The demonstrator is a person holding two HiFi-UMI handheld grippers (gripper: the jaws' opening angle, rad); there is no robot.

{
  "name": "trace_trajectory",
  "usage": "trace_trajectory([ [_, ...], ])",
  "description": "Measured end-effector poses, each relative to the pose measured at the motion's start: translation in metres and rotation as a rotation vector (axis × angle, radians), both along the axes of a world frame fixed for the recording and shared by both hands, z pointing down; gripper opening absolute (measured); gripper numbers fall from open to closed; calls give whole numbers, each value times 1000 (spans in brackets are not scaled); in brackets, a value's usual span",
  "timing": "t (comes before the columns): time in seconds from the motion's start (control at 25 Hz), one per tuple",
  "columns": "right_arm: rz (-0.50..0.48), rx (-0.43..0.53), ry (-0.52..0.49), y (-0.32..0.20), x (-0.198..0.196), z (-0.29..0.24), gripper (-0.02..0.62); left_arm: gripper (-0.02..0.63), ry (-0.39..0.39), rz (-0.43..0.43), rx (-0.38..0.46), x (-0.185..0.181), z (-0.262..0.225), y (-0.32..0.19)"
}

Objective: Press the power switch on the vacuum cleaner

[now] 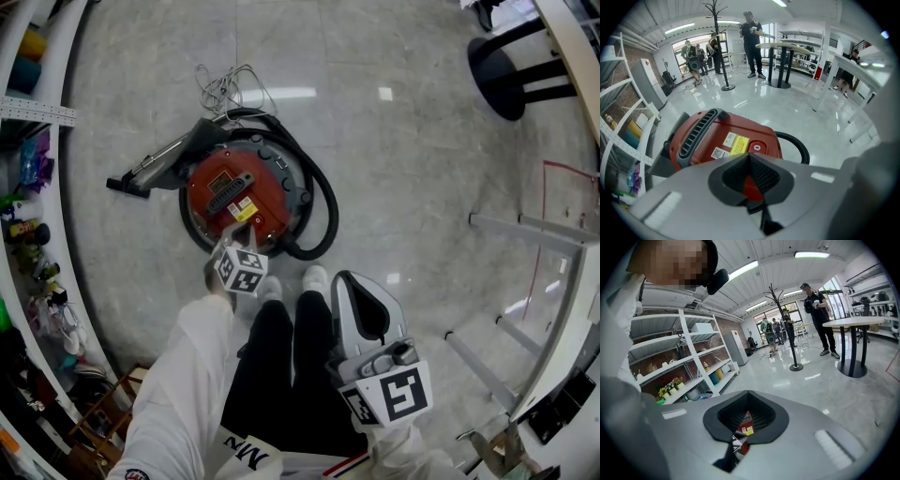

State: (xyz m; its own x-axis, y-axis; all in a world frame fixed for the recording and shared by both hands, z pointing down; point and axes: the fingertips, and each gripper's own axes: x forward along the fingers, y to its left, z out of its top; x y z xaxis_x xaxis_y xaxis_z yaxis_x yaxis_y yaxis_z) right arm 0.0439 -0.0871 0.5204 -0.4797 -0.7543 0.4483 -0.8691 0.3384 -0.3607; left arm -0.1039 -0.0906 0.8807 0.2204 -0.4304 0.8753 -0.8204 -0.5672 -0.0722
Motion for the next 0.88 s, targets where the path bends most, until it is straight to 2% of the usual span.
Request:
trace_trajectory([
  [0.32, -3, -20, -11, 3, -3, 5, 1, 0, -4, 8, -35, -1, 5, 3],
  [0.88, -10, -15, -3, 5, -6, 4, 0, 0, 5, -13, -39, -1, 6, 1],
])
